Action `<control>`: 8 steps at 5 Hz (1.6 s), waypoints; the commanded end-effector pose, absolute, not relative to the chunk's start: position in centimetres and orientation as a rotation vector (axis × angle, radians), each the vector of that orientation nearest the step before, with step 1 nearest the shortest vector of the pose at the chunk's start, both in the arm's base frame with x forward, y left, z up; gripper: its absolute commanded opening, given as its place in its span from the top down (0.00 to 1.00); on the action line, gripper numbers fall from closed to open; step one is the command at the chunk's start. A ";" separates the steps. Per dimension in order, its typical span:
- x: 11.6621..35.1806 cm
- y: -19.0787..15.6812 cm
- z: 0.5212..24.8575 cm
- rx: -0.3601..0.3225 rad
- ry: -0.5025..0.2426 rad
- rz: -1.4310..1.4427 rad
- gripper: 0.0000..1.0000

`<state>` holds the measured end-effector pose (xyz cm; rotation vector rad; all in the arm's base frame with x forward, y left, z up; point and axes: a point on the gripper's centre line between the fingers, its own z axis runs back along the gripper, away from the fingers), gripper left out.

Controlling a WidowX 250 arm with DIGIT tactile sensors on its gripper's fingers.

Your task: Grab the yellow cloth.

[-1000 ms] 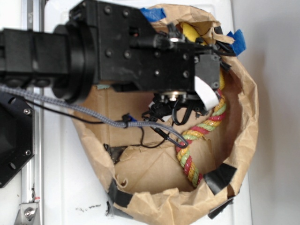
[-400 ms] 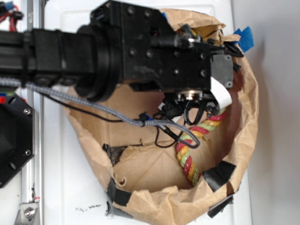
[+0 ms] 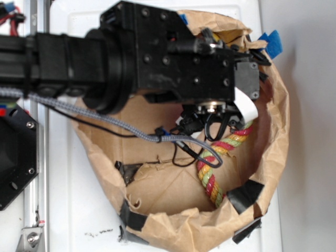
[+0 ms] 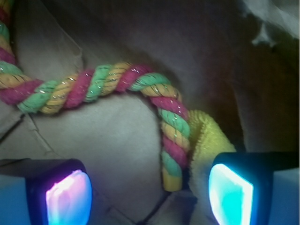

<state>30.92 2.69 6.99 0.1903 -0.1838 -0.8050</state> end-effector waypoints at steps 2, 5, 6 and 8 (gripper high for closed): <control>29.3 -0.4 7.4 0.136 -0.216 -0.895 0.00; 29.1 -0.6 7.1 0.141 -0.215 -0.913 0.00; 30.1 1.3 7.5 0.151 -0.211 -0.847 0.00; 30.8 3.8 8.3 0.173 -0.212 -0.800 0.00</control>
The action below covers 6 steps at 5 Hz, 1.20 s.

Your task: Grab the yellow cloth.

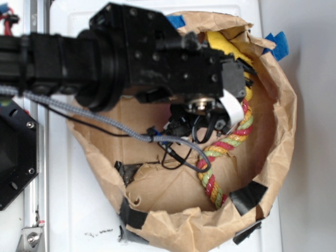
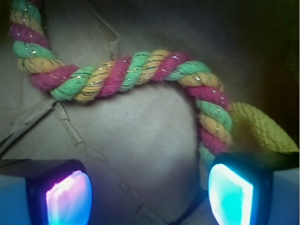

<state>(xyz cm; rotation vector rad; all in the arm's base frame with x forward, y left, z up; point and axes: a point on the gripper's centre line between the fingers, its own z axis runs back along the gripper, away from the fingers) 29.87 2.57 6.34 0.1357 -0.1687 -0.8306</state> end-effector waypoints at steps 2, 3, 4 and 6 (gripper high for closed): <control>31.4 5.6 8.4 0.212 -0.190 -0.771 0.00; 31.7 5.7 8.8 0.237 -0.195 -0.778 0.00; 31.9 6.1 9.5 0.256 -0.209 -0.770 0.00; 31.9 6.6 10.6 0.316 -0.226 -0.761 0.00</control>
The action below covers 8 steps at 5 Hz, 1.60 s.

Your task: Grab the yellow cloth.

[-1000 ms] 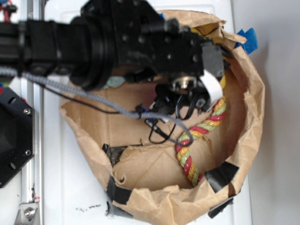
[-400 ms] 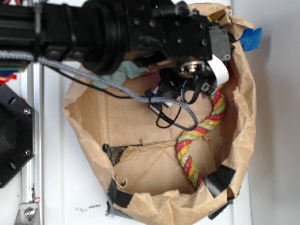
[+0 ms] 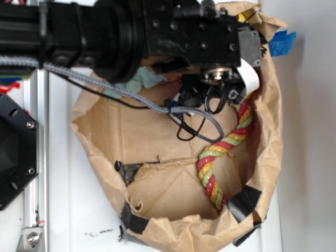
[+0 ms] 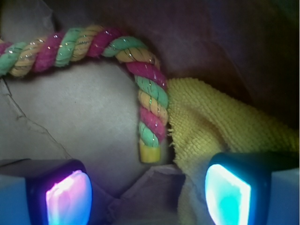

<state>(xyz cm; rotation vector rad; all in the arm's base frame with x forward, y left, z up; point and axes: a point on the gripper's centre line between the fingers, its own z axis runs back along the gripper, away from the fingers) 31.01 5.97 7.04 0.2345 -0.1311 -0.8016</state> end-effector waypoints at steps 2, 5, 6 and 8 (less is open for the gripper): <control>31.1 5.6 11.3 0.332 -0.237 -0.791 0.00; 31.8 6.2 10.9 0.350 -0.234 -0.749 0.00; 32.2 5.0 10.0 0.342 -0.246 -0.768 0.00; 33.2 4.0 9.1 0.355 -0.307 -0.785 0.00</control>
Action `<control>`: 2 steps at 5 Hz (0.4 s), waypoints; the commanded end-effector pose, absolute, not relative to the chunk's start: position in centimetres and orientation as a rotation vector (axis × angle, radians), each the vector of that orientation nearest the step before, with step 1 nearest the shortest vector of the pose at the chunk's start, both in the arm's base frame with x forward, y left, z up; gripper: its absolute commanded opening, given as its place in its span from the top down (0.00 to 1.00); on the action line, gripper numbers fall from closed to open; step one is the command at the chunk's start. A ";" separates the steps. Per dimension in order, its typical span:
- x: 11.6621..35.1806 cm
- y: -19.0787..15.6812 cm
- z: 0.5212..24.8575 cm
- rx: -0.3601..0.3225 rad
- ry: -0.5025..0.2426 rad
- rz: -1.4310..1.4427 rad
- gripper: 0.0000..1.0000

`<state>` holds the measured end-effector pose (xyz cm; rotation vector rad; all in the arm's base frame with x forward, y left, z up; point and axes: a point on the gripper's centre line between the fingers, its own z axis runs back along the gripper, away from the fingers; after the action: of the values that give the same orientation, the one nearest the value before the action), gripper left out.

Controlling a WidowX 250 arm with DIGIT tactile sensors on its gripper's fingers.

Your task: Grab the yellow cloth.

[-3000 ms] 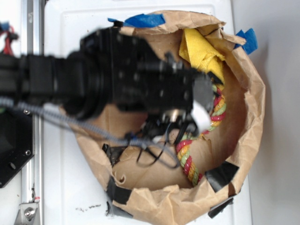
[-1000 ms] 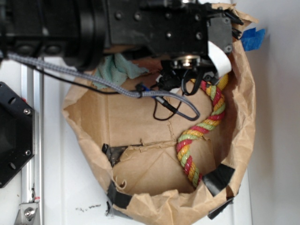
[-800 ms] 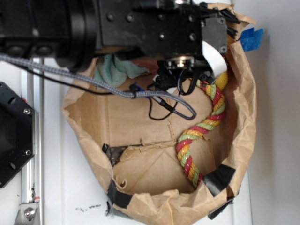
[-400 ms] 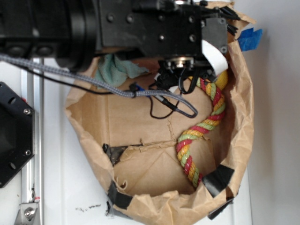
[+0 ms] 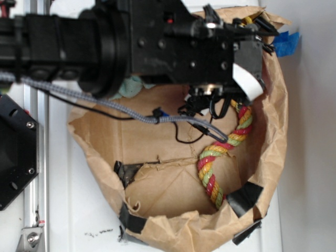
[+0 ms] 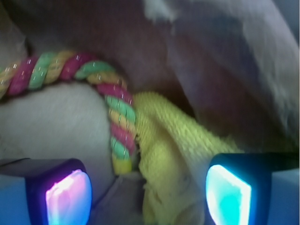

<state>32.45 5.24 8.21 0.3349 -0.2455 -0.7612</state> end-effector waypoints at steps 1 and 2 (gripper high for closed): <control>33.6 3.9 8.2 0.343 -0.290 -0.794 0.00; 33.4 3.8 7.6 0.342 -0.280 -0.799 0.78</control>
<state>33.07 4.70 6.36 0.3262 -0.2387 -0.7899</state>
